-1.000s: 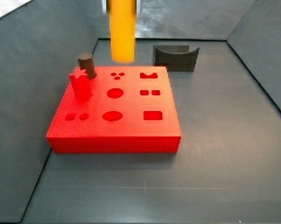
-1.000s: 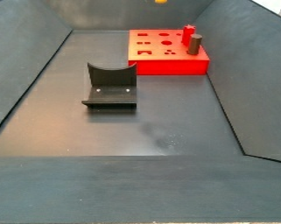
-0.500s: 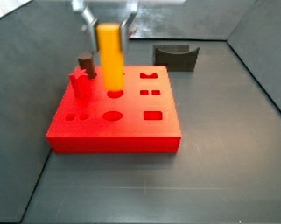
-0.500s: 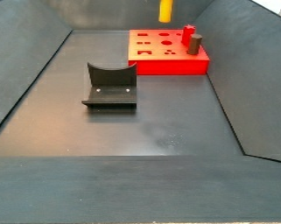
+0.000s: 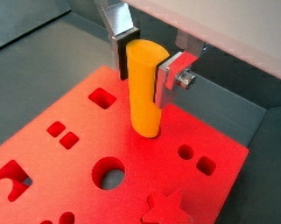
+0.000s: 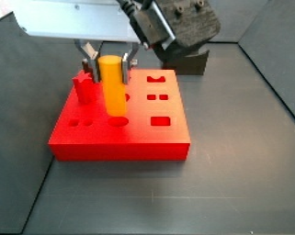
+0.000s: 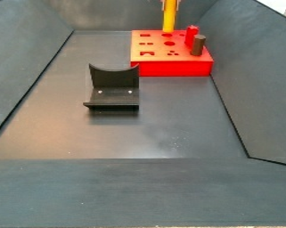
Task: Pick up the oval object. Move up. Move to above the board. Insert the oval object.
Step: Insert the oval object.
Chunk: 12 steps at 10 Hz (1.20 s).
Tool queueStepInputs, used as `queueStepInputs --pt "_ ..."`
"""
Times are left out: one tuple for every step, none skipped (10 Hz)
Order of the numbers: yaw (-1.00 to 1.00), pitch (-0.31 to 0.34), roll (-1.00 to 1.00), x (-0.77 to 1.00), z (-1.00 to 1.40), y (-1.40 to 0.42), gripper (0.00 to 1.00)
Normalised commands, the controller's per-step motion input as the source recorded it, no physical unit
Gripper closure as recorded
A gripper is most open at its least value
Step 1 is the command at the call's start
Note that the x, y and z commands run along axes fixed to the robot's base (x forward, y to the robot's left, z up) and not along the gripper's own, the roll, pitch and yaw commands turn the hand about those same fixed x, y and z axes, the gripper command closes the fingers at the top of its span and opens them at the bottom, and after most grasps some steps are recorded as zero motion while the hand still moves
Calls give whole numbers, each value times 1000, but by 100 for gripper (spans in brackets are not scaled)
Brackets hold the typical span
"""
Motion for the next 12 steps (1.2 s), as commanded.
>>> queueStepInputs --pt "-23 -171 -47 0 -171 0 100" --pt "0 -104 -24 3 -126 0 100" --pt "0 -147 0 0 -140 -54 100" --pt "0 -77 0 14 -86 0 100" --pt "0 -86 0 46 -106 -51 100" --pt "0 -50 0 83 -169 -40 100" --pt "0 -50 10 26 -214 -80 100" --pt "0 -57 0 37 -234 -54 100" --pt "0 -49 0 0 -223 0 100" --pt "26 -39 27 0 -174 -83 100" --pt "26 -34 47 0 -226 -109 100" --pt "49 0 43 151 -269 -129 100"
